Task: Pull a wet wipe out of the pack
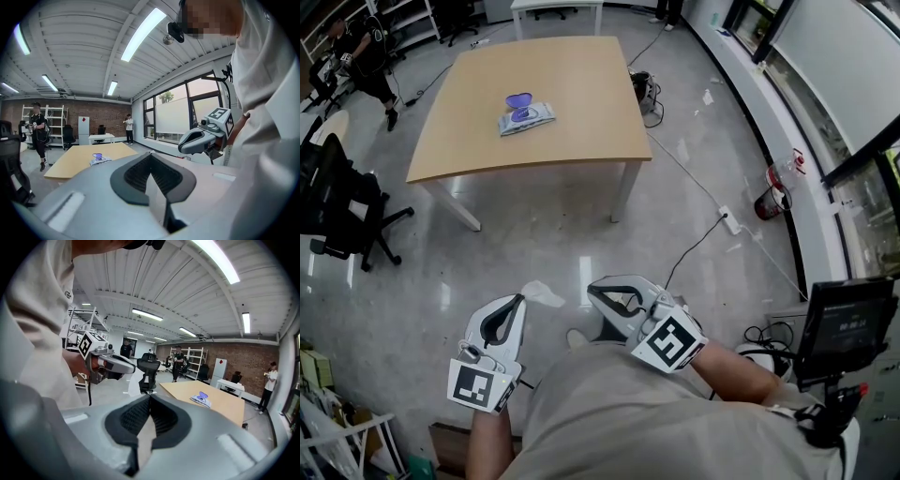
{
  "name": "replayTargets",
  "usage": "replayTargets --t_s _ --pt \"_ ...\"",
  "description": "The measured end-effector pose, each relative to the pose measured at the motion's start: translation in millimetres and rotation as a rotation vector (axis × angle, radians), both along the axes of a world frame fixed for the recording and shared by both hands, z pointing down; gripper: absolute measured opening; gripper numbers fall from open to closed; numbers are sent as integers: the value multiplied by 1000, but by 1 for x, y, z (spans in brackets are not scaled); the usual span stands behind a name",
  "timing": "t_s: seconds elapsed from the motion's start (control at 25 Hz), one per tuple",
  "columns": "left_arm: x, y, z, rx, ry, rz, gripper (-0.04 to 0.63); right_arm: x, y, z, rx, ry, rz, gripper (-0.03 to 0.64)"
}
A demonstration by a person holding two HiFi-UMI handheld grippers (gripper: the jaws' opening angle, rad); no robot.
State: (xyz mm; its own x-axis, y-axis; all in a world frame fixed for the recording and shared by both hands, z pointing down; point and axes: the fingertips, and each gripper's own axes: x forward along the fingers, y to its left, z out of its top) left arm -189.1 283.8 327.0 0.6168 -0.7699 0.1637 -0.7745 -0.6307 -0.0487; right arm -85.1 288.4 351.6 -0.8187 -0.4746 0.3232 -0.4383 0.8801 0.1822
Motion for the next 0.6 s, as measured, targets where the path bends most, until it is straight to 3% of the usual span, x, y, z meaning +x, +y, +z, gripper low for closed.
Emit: replayTargets --t_s 0.28,0.6 --pt "5 -4 4 -15 -6 -10 8 7 -6 5 1 1 -13 3" --pt "30 -45 3 -14 -4 -14 8 30 -47 9 -5 -19 -21 3"
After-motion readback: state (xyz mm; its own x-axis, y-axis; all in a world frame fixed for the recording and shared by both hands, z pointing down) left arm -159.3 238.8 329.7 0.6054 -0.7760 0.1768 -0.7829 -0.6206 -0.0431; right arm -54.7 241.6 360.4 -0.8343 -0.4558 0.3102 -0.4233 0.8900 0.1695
